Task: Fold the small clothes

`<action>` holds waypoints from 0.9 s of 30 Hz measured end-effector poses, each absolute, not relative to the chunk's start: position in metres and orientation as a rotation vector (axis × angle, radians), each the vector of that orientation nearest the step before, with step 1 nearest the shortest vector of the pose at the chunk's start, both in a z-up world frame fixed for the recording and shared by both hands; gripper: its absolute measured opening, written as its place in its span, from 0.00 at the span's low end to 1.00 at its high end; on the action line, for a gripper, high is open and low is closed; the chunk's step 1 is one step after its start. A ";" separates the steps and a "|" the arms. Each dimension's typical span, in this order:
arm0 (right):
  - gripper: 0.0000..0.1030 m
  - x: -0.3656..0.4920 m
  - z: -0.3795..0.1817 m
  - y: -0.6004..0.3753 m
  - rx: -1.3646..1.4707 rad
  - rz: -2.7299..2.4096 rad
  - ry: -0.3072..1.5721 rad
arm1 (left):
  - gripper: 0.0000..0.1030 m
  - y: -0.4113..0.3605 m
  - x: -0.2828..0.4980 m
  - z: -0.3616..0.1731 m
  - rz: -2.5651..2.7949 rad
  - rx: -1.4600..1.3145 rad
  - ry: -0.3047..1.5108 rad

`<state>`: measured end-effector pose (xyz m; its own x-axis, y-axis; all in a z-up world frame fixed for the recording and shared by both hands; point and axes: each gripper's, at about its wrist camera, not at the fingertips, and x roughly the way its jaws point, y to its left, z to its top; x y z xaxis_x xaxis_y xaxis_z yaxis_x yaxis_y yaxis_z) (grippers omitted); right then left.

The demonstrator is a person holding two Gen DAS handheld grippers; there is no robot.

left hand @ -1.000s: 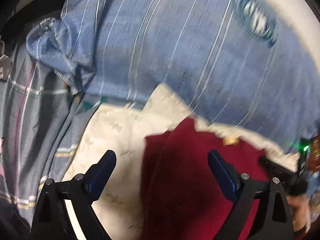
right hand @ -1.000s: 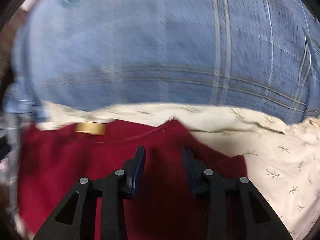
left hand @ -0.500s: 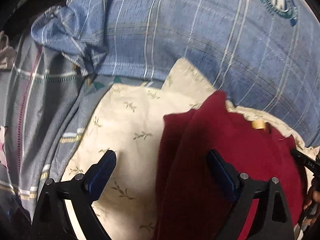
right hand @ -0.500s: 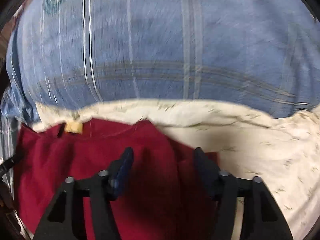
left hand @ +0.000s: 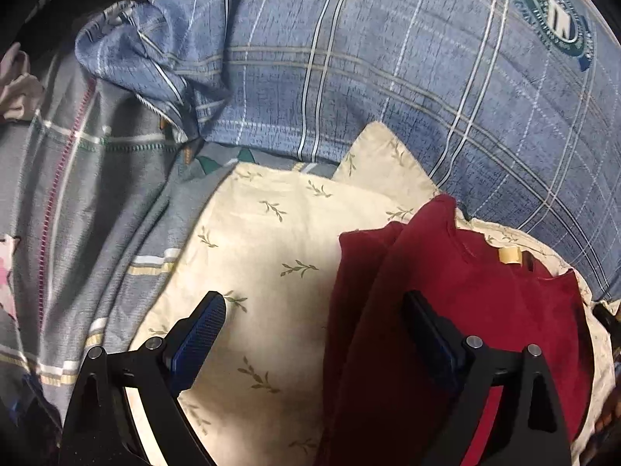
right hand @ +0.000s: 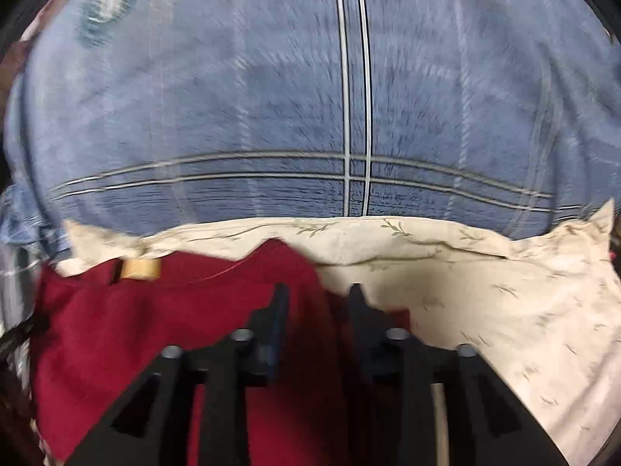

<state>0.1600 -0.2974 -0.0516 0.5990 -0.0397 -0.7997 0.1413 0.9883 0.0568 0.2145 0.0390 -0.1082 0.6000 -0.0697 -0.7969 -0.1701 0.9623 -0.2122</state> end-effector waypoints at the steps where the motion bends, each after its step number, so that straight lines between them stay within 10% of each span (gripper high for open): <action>1: 0.37 0.148 -0.045 -0.294 0.115 -0.092 0.917 | 0.89 0.039 0.210 -0.104 0.055 -0.277 0.919; 27: 0.51 0.044 -0.072 -0.267 0.087 -0.140 1.011 | 0.94 0.006 0.107 -0.104 -0.104 -0.236 0.993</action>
